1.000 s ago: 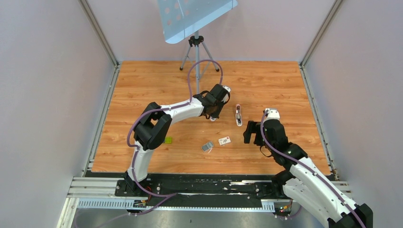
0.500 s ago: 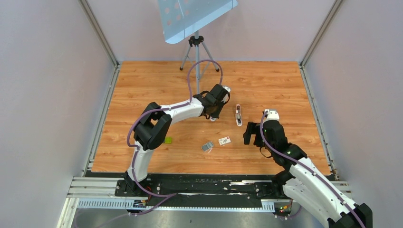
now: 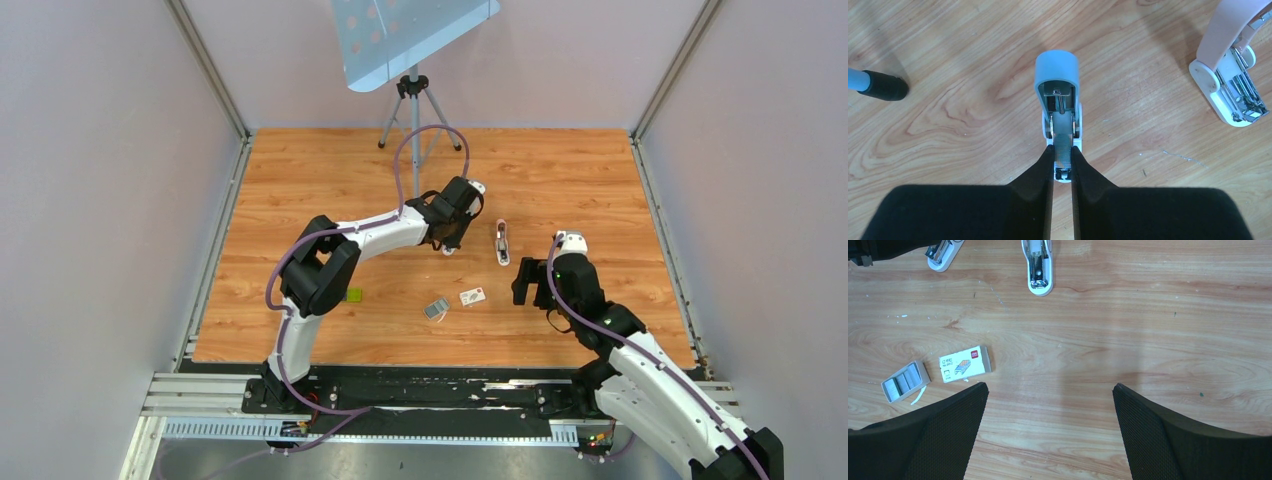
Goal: Load the staples into the stapler
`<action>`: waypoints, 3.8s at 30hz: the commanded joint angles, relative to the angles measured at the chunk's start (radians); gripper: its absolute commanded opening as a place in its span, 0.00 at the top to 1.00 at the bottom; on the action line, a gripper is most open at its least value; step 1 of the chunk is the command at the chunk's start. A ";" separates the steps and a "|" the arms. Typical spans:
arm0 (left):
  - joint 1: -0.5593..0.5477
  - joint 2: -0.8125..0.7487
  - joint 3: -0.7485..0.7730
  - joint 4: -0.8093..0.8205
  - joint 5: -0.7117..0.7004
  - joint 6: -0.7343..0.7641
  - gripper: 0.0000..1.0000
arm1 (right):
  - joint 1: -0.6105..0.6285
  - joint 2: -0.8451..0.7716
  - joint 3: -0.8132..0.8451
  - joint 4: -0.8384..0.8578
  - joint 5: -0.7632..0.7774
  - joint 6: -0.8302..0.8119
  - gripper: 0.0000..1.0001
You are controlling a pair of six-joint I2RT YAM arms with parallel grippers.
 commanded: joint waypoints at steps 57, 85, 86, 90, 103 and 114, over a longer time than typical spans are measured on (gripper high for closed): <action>-0.004 -0.010 -0.030 0.023 0.007 0.034 0.76 | -0.014 0.003 -0.011 0.017 -0.008 -0.001 0.00; -0.004 -0.007 -0.022 0.021 -0.029 0.056 0.80 | -0.014 0.003 -0.018 0.021 -0.009 0.005 0.00; -0.004 -0.006 -0.024 0.021 -0.030 0.059 0.80 | -0.015 0.003 -0.018 0.021 -0.009 0.005 0.00; -0.005 -0.007 -0.030 0.022 -0.039 0.078 0.79 | -0.014 0.000 -0.019 0.022 -0.009 0.005 0.00; -0.007 -0.032 -0.073 0.058 -0.034 0.153 0.78 | -0.014 0.000 -0.021 0.021 -0.011 0.006 0.00; -0.009 -0.035 -0.096 0.071 -0.028 0.165 0.78 | -0.014 0.001 -0.022 0.020 -0.010 0.006 0.00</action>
